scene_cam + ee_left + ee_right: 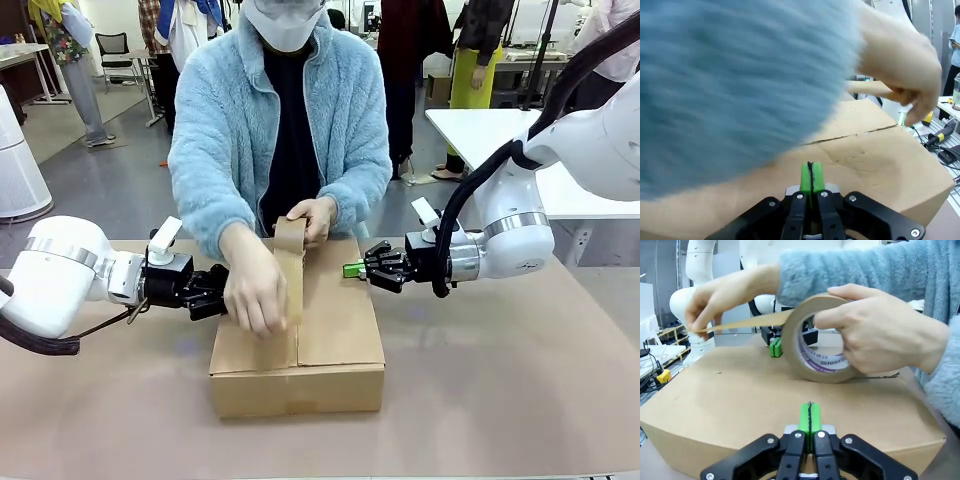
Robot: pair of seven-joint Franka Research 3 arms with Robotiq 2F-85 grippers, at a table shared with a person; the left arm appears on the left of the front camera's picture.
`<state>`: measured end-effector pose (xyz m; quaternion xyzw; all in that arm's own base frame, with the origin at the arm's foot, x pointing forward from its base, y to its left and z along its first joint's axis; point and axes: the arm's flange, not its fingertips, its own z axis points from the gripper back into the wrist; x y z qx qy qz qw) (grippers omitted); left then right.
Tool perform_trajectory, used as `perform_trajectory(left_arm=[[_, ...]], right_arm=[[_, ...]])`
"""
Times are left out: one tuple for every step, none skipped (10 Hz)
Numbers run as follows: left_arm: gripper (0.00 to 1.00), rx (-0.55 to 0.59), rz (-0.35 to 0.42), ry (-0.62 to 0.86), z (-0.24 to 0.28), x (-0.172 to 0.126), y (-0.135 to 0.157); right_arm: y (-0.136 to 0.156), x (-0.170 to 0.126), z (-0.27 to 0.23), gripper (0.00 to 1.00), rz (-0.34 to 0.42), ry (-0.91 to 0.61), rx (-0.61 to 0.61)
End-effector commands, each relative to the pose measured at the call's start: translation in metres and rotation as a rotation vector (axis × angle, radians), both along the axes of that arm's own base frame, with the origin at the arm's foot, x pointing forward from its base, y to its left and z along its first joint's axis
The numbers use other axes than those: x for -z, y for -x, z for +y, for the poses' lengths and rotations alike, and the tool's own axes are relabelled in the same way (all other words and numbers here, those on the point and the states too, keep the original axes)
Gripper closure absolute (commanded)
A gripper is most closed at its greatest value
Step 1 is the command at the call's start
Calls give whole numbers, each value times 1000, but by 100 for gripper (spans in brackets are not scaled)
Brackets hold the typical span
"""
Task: Wrap the clocks to prevent damage.
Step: After the human seals the box with tape, release both hands from the side flaps of the Package Box.
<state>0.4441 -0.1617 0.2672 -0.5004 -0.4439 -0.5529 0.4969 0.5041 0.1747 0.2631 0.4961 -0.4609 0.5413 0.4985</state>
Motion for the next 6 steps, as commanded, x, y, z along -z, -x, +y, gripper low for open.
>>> perform_trajectory(left_arm=[[100, -23, 7, 0, 0, 1, -1], [100, -23, 7, 0, 0, 1, -1], [100, -23, 7, 0, 0, 1, -1], [100, -23, 7, 0, 0, 1, -1], [100, -23, 7, 0, 0, 1, -1], [100, -23, 7, 0, 0, 1, -1]], right_arm=[[1, 4, 1, 99, 4, 7, 5], [1, 4, 1, 99, 4, 7, 5], [1, 4, 1, 99, 4, 7, 5], [1, 4, 1, 99, 4, 7, 5], [1, 4, 1, 99, 4, 7, 5], [1, 4, 1, 99, 4, 7, 5]])
